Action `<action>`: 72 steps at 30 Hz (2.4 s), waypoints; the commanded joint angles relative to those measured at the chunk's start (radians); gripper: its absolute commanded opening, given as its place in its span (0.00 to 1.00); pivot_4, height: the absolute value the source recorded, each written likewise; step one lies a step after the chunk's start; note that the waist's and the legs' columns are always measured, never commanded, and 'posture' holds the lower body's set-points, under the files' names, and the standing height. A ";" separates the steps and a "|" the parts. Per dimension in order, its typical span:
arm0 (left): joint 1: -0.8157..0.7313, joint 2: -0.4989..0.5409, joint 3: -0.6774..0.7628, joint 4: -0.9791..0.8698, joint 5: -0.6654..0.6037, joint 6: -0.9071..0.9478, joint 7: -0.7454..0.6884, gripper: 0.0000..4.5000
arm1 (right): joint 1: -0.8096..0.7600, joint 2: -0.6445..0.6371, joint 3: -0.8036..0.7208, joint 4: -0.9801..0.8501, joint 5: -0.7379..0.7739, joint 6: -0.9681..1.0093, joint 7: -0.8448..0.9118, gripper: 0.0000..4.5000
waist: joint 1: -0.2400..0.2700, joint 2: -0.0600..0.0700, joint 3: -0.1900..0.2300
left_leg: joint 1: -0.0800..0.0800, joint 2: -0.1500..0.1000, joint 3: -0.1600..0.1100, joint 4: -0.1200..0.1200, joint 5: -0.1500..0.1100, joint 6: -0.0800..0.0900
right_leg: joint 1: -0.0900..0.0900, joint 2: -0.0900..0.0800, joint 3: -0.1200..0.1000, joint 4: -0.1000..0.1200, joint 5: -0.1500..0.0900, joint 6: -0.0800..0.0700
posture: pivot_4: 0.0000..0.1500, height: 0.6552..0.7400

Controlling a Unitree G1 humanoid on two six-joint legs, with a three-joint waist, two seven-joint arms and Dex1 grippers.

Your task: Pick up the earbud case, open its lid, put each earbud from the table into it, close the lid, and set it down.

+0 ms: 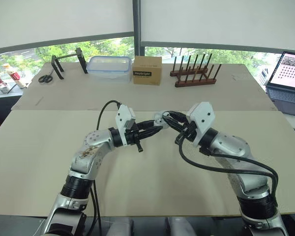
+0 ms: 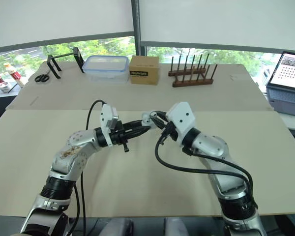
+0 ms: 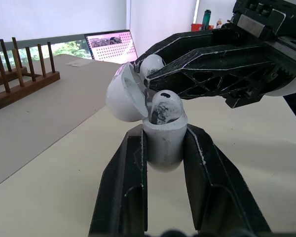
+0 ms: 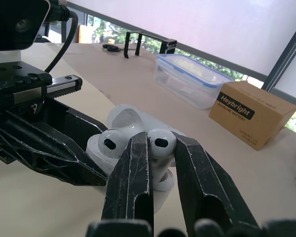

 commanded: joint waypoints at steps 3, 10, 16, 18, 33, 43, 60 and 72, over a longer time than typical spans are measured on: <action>-0.012 0.000 0.025 -0.041 -0.024 -0.006 0.005 0.11 | 0.020 -0.008 0.019 0.002 -0.050 -0.069 0.001 0.07 | 0.000 0.000 0.000 | 0.000 0.000 0.000 0.000 0.000 0.000 | 0.000 0.000 0.000 0.000 0.000 0.000 | 1.00 1.00; -0.007 0.004 0.022 -0.048 -0.023 -0.009 0.001 0.11 | 0.007 0.031 -0.017 -0.026 0.031 0.016 -0.002 0.44 | 0.000 0.000 0.000 | 0.000 0.000 0.000 0.000 0.000 0.000 | 0.000 0.000 0.000 0.000 0.000 0.000 | 1.00 1.00; -0.007 0.003 0.023 -0.044 -0.021 -0.009 0.004 0.11 | -0.037 -0.053 -0.159 -0.119 0.193 0.201 0.052 0.51 | 0.002 0.000 0.000 | 0.000 0.000 0.000 0.000 0.000 0.000 | 0.000 0.000 0.000 0.000 0.000 0.000 | 1.00 1.00; -0.009 0.009 0.020 -0.035 -0.015 -0.016 -0.007 0.11 | -0.061 -0.119 -0.243 -0.140 0.283 0.296 0.077 0.51 | 0.003 0.000 0.000 | 0.000 0.000 0.000 0.000 0.000 0.000 | 0.000 0.000 0.000 0.000 0.000 0.000 | 1.00 1.00; -0.072 0.068 -0.128 -0.009 -0.038 0.007 -0.312 0.11 | -0.340 -0.473 -0.024 0.146 0.342 0.406 0.479 0.00 | -0.002 0.002 0.000 | -0.001 0.001 0.009 0.000 0.000 0.001 | 0.001 0.000 0.000 -0.002 0.000 0.000 | 1.00 1.00; -0.086 0.035 -0.117 0.011 -0.003 -0.010 -0.266 0.11 | -0.353 -0.469 -0.015 0.018 0.521 0.590 0.551 0.00 | 0.003 0.002 0.000 | -0.003 0.001 0.006 0.002 0.000 0.001 | 0.000 0.000 -0.001 -0.001 0.000 0.000 | 1.00 1.00; -0.191 0.031 -0.090 0.244 -0.134 0.665 -0.132 0.11 | -0.108 -0.531 -0.073 -0.092 0.312 0.286 0.442 0.00 | 0.004 0.001 0.000 | -0.003 0.000 0.006 0.003 -0.001 0.001 | 0.000 0.000 -0.002 0.000 0.000 0.000 | 1.00 1.00; -0.244 0.050 -0.065 0.423 -0.045 0.614 -0.085 0.74 | -0.028 -0.562 -0.067 -0.080 0.217 0.171 0.473 0.00 | 0.002 0.001 0.000 | -0.002 0.000 0.006 0.004 0.000 0.001 | 0.000 0.000 -0.001 0.000 0.000 0.000 | 1.00 1.00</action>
